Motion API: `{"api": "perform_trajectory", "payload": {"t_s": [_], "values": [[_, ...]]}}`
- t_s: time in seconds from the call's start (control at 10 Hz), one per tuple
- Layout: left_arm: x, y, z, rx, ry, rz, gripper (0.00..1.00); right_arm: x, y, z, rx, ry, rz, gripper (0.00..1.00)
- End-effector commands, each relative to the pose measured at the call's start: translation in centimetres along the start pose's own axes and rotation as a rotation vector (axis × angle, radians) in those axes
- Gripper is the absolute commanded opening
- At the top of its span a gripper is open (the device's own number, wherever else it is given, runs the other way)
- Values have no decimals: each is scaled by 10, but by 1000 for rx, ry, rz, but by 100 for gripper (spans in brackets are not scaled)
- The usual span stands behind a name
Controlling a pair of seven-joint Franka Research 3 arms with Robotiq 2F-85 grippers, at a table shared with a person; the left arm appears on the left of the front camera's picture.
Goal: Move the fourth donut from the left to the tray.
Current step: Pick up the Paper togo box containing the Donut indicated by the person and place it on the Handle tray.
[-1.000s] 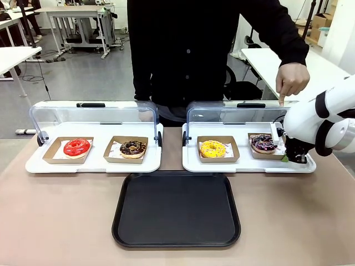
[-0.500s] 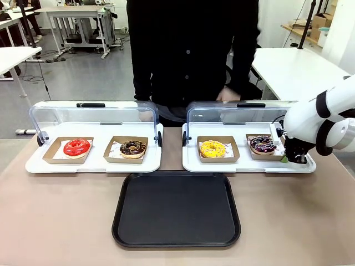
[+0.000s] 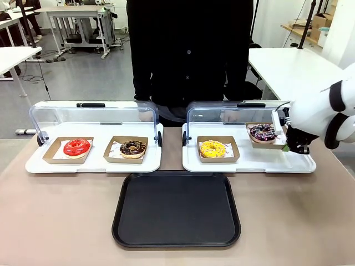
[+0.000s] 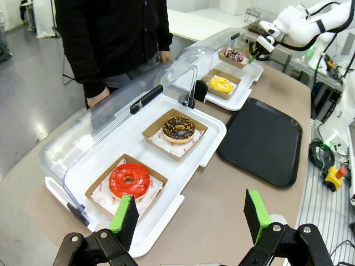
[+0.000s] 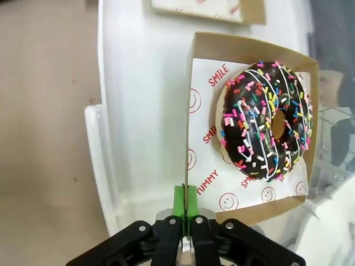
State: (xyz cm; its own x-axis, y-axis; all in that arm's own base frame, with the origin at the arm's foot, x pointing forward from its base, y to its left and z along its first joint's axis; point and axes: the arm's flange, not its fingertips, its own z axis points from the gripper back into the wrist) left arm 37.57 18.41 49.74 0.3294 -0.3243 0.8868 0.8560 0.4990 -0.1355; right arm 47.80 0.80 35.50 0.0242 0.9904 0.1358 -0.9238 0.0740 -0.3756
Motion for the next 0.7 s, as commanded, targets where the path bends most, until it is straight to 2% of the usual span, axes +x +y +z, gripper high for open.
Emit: {"api": "perform_trajectory", "payload": {"t_s": [0.0,0.3,0.6], "values": [[0,1,0,-2,-25,-22,100,26,26,32,-12,-6,-5,2],[0,1,0,-2,-25,-22,100,60,59,63,5,-9,-7,2],[0,1,0,-2,-25,-22,100,105,100,66,19,-13,-7,2]]}}
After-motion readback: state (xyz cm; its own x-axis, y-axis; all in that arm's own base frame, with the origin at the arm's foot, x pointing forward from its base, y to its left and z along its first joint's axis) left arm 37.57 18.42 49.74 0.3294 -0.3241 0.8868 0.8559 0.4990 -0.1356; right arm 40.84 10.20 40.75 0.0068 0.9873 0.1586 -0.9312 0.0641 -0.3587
